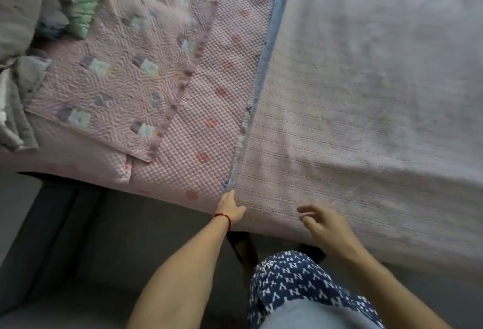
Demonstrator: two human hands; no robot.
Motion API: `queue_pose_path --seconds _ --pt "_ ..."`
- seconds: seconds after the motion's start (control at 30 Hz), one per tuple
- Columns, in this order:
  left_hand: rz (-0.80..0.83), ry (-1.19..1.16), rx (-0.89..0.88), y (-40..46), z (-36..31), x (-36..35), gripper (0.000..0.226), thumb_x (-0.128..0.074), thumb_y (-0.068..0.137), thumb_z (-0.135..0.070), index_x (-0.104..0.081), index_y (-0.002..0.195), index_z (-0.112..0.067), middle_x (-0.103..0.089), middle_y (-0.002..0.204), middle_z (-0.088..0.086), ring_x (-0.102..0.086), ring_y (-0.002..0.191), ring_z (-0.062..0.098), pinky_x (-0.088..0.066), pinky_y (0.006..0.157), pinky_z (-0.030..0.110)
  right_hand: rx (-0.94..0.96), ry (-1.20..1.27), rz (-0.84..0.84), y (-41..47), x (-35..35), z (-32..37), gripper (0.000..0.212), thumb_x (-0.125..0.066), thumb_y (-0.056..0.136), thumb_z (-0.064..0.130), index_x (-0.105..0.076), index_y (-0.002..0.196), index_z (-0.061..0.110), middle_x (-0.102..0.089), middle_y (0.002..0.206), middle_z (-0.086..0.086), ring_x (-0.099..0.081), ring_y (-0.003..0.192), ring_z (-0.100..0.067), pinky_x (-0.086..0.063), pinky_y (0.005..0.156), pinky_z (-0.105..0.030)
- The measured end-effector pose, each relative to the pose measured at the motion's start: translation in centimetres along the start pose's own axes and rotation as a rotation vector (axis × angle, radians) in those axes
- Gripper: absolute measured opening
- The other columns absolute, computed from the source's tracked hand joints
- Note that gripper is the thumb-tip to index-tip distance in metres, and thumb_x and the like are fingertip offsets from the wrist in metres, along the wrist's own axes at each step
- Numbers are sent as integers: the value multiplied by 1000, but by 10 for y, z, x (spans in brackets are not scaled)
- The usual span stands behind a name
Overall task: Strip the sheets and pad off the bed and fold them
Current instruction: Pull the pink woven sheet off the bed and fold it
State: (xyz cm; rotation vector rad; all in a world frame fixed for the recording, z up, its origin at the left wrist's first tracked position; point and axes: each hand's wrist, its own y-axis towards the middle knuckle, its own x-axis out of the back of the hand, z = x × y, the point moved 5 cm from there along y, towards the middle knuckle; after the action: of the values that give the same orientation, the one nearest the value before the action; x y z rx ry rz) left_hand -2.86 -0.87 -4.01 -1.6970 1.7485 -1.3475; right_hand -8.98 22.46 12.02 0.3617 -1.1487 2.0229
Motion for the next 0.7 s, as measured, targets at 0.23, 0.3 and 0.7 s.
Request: queue_pose_path --seconds 0.23,0.3,0.7 --pt "-139 -123 62 28 8 13 63 -66 88 -18 -43 146 -10 -49 141 13 -50 129 31 -40 111 40 -89 -55 78 -10 -26 -3 25 -54 102 22 -67 121 28 -69 113 14 -61 102 7 -45 81 -7" --pt "-112 -122 63 30 13 11 63 -70 88 -22 -44 145 -9 -53 137 13 -52 126 30 -42 108 38 -104 -49 94 -12 -30 -3 25 -53 102 22 -68 121 27 -70 114 13 -61 103 7 -44 80 -5" --pt "-76 45 -41 18 -3 -12 16 -60 94 -24 -61 102 -10 -68 101 12 -65 98 32 -54 85 39 -112 -13 108 -23 -15 -32 26 -51 104 25 -66 124 28 -68 117 13 -61 105 2 -44 84 -9"
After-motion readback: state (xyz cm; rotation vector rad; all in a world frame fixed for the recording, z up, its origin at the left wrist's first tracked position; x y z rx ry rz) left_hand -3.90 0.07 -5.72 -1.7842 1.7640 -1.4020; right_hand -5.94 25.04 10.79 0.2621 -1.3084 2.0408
